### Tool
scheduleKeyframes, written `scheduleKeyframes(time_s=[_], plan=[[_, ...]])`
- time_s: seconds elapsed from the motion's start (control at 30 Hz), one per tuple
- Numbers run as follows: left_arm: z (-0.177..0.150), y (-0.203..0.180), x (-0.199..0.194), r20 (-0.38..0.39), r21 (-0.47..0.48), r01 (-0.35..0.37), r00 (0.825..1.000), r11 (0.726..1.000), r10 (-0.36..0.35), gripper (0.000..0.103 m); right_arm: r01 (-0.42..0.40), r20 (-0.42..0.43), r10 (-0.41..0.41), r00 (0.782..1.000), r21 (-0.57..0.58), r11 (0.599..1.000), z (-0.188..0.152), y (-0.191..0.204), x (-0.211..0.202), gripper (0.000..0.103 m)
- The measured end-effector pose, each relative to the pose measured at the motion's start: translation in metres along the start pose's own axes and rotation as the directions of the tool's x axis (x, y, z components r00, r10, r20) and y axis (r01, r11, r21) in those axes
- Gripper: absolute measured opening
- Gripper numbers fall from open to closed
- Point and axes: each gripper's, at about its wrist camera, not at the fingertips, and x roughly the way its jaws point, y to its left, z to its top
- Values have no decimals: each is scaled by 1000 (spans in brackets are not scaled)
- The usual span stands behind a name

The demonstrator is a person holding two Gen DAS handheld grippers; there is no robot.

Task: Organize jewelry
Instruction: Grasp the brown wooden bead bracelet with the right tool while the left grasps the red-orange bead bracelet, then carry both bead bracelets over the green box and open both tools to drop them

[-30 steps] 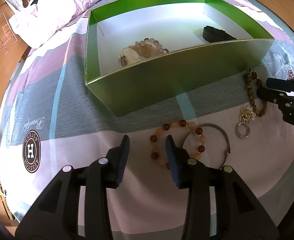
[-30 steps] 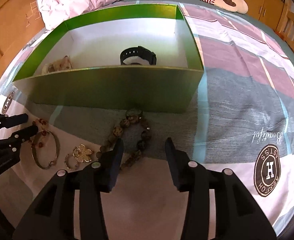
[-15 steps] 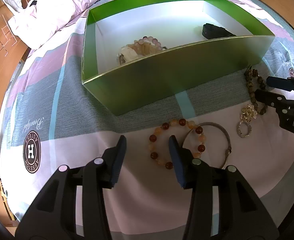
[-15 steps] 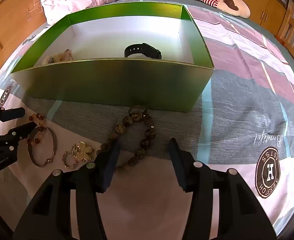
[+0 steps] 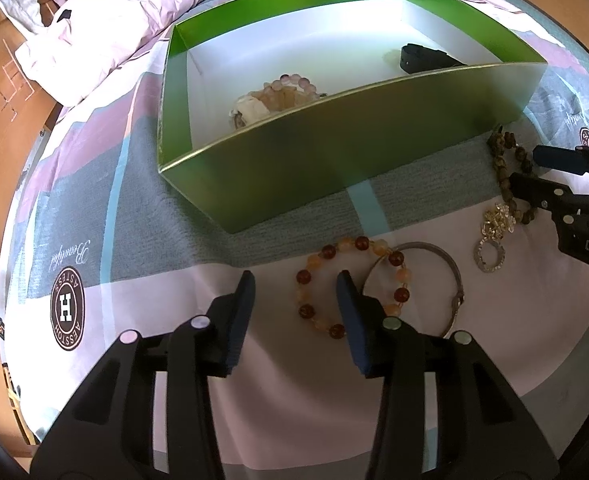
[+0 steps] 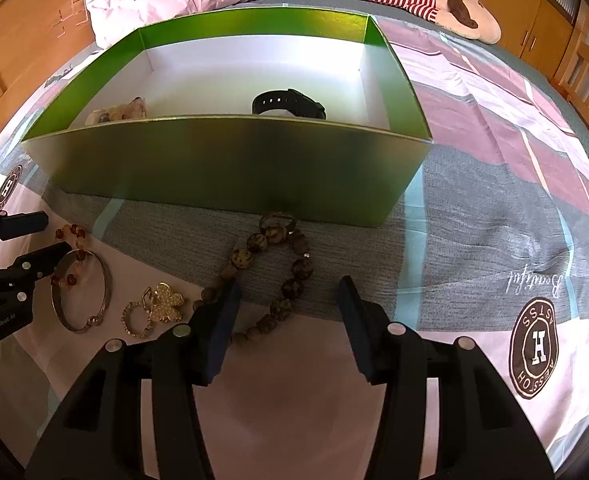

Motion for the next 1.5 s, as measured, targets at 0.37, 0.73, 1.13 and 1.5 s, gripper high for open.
scheduleKeyframes(time_s=[0.37, 0.73, 1.13, 1.5], plan=[[-2, -11, -12, 51, 44, 9, 999, 999, -11, 7, -58, 12, 58, 998, -18, 998, 1, 11, -4, 16], [5, 3, -56, 212, -3, 94, 973, 996, -92, 7, -152, 205, 140, 969, 48, 987, 18, -7, -56, 5], [3, -7, -42, 169, 30, 86, 982, 996, -90, 7, -104, -24, 106, 994, 71, 992, 7, -2, 4, 40], [4, -9, -47, 186, 35, 91, 978, 995, -96, 7, -98, 67, 98, 993, -12, 995, 4, 15, -21, 11]])
